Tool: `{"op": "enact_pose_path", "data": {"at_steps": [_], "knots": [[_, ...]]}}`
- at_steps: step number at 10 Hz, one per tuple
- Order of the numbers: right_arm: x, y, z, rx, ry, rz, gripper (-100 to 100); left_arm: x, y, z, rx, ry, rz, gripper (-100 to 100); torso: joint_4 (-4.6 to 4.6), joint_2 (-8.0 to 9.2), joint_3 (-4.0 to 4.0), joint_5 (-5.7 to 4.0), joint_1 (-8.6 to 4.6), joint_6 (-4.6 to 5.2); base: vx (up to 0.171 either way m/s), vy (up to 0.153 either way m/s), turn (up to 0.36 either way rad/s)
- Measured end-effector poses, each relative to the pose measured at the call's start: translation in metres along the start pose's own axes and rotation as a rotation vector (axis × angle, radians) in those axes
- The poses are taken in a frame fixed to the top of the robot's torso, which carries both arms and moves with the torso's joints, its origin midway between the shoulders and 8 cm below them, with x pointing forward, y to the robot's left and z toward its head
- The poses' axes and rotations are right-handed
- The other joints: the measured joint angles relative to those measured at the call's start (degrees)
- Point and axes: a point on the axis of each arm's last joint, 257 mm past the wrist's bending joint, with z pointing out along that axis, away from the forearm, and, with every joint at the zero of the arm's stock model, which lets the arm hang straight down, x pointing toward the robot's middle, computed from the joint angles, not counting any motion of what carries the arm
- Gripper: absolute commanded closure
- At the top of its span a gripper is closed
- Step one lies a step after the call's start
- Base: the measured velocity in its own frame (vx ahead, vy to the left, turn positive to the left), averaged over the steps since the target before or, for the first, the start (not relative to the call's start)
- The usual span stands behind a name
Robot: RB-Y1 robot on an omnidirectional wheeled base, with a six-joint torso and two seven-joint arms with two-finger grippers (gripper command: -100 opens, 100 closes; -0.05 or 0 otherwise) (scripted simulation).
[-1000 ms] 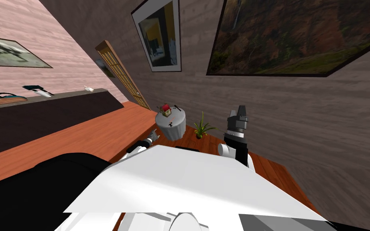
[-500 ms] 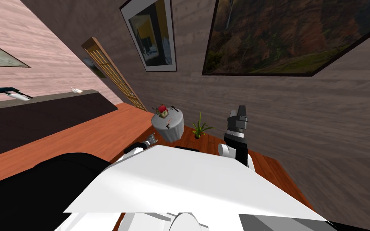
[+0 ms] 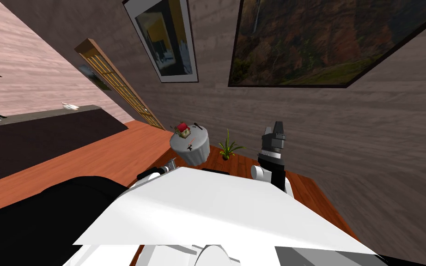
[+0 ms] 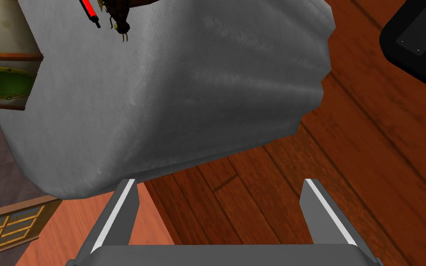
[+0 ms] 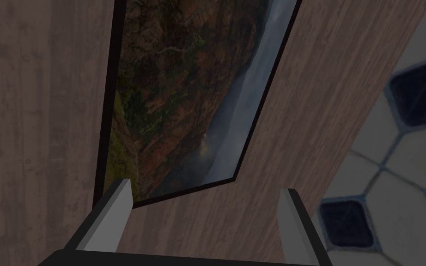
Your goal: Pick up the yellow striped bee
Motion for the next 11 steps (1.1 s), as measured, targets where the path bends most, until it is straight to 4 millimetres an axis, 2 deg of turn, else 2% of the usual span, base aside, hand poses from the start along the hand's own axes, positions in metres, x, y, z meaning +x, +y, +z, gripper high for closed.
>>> {"op": "enact_pose_path", "data": {"at_steps": [2,4,5,6,7,11], "knots": [[0.000,0.000,0.000,0.000,0.000,0.000,0,-0.008,0.005,0.004,-0.033,-0.006,-0.026,-100,0.01,0.07,0.03,0.01,0.02,-0.02,0.036,-0.005,-0.097],[0.000,0.000,0.000,0.000,0.000,0.000,0,-0.027,0.019,0.000,-0.093,-0.032,-0.046,-100,0.00,0.01,0.00,0.01,0.04,-0.02,0.041,0.002,-0.048],[0.000,0.000,0.000,0.000,0.000,0.000,0,-0.029,0.021,0.000,-0.100,-0.032,-0.058,-100,0.01,0.07,0.04,0.02,0.04,-0.03,0.052,-0.002,-0.151],[0.000,0.000,0.000,0.000,0.000,0.000,0,-0.046,0.028,-0.003,-0.132,-0.048,-0.078,-100,0.01,0.02,0.01,0.01,0.06,0.01,0.059,0.000,-0.119],[0.000,0.000,0.000,0.000,0.000,0.000,0,-0.049,0.034,-0.005,-0.151,-0.053,-0.081,-100,0.00,-0.01,-0.01,0.02,0.03,-0.01,0.076,0.010,-0.226],[0.000,0.000,0.000,0.000,0.000,0.000,0,-0.085,0.062,-0.025,-0.277,-0.103,-0.163,-100,-0.04,-0.18,-0.11,0.03,0.10,0.02,0.085,0.014,-0.150]]}}
